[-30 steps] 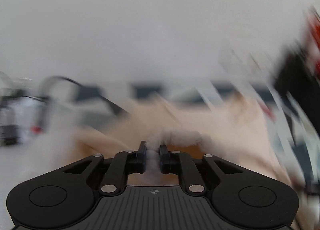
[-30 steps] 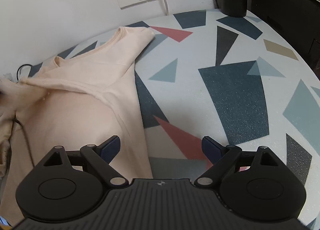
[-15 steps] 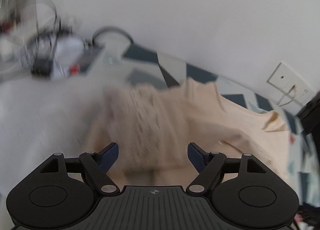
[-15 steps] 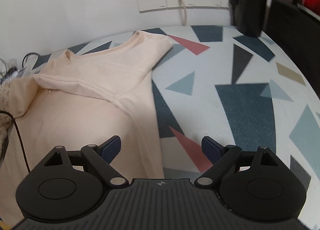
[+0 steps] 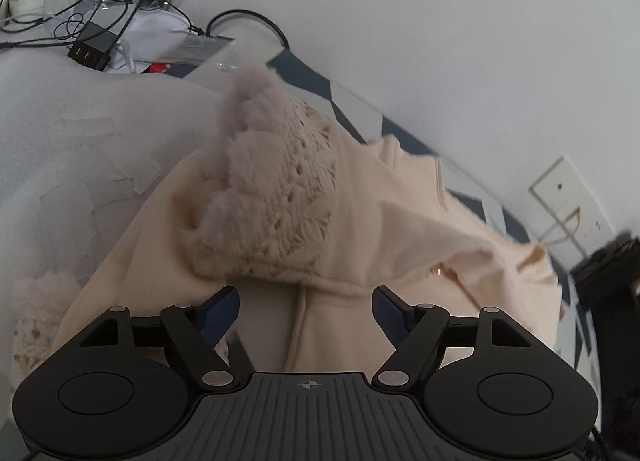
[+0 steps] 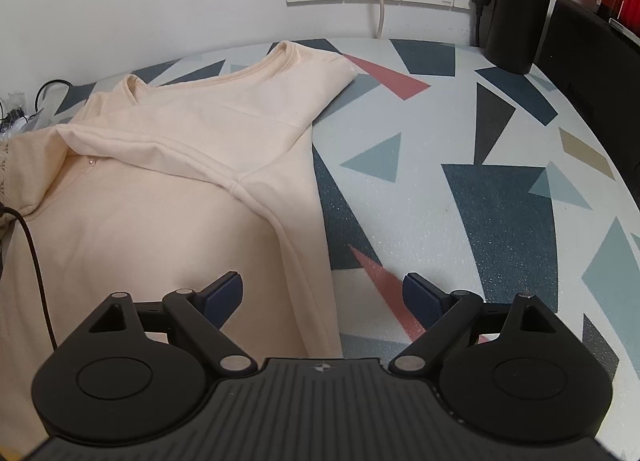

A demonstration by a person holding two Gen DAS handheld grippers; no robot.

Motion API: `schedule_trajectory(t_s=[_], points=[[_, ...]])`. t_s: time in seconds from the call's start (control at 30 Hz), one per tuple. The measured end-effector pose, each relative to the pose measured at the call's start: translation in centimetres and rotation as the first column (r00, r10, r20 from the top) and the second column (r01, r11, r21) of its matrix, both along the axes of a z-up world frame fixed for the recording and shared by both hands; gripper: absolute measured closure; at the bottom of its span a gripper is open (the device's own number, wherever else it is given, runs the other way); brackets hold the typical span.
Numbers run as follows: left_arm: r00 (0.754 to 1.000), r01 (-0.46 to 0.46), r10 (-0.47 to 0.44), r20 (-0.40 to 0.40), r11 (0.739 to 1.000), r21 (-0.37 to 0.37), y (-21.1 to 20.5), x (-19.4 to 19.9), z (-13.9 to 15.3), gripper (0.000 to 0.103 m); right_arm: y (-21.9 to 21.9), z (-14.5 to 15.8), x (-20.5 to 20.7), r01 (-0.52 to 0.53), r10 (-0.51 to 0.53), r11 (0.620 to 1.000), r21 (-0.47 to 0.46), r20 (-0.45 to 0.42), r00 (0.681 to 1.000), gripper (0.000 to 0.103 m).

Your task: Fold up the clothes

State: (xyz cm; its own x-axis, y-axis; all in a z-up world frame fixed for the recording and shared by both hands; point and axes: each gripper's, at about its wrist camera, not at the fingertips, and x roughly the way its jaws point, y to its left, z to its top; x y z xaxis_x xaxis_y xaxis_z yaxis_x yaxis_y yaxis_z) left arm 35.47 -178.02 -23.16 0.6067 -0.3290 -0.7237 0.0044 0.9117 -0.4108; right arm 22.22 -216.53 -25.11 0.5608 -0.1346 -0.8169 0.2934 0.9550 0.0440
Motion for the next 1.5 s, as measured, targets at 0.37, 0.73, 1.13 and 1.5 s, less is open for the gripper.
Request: schedule_trajectory(t_s=[0.37,0.73,1.13,1.5], points=[[0.985,-0.143,0.152,0.081,0.984,-0.109,3.4,2.9,3.2,0.092,1.8,0.5,0.6,-0.057,0.061,0.99,-0.131,0.029,0.998,0.018],[0.982,-0.116,0.123,0.146,0.992,-0.05,4.1,5.1,6.0,0.093,3.6,0.6,3.6,-0.132,0.144,0.979,-0.155,0.065,0.987,0.032],[0.983,-0.057,0.054,0.177,0.998,0.013,3.1,5.2,4.8,0.092,4.0,-0.7,6.3,-0.038,0.054,0.974,-0.221,0.068,0.996,0.044],[0.995,0.003,-0.003,0.098,1.0,-0.006,4.2,5.9,1.0,0.092,9.3,-2.0,6.4,-0.136,0.152,0.848,-0.512,-0.01,0.988,0.038]])
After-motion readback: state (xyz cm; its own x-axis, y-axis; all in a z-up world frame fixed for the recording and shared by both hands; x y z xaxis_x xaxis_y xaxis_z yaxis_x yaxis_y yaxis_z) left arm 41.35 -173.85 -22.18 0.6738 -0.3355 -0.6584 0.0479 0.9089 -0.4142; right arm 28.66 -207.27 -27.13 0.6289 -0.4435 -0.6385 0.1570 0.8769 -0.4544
